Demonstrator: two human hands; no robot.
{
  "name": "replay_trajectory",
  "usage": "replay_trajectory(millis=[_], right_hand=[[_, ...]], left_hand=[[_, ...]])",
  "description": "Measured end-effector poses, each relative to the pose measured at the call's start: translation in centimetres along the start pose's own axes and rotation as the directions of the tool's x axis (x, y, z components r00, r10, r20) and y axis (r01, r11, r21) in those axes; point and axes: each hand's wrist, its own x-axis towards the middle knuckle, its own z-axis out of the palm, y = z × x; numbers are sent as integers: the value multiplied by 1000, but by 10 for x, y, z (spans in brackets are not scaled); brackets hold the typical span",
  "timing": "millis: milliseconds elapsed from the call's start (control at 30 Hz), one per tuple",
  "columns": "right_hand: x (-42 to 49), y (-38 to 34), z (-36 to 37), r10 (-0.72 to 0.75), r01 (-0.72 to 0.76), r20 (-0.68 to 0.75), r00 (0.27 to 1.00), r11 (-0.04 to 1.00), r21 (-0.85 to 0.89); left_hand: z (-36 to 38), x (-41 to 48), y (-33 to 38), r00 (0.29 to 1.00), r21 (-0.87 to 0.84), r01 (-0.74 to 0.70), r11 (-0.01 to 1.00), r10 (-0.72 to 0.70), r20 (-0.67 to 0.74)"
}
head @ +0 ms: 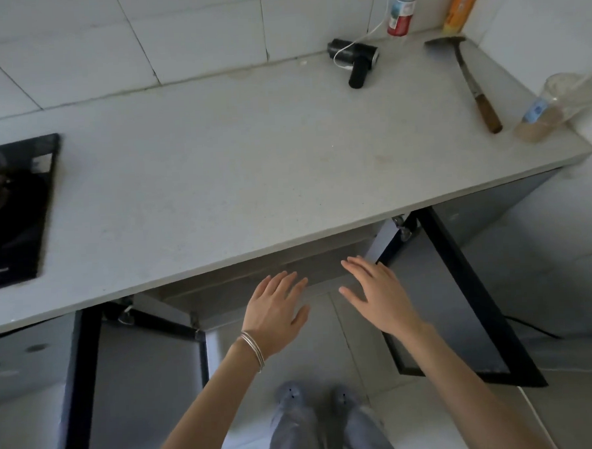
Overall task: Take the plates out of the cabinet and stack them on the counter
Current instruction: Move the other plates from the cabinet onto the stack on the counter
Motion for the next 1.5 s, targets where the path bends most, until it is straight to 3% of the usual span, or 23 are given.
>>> replay_trajectory(millis=[133, 333, 533, 767, 967, 1167, 1500], right_hand=[[21, 21, 48, 37, -36, -18, 999, 998, 52], [92, 89, 154, -44, 46, -68, 997, 998, 31], [159, 137, 239, -133, 128, -185, 974, 991, -36], [216, 176, 313, -231, 247, -353, 907, 969, 1], [266, 195, 350, -295, 352, -461, 837, 935, 40], [305, 197, 360, -365, 383, -583, 726, 918, -98], [304, 198, 355, -342, 401, -643, 685, 914, -60]], left_hand=[[48, 17, -18, 996, 35, -13, 999, 16, -91], [161, 74, -67, 975, 101, 21, 995, 2, -224], [256, 124, -115, 957, 164, 49, 985, 0, -290], [337, 170, -160, 913, 205, 65, 977, 25, -407], [380, 183, -177, 878, 183, 93, 979, 6, -479], [389, 184, -186, 848, 172, 96, 980, 10, -529], [379, 177, -180, 828, 204, 126, 971, 11, -560]])
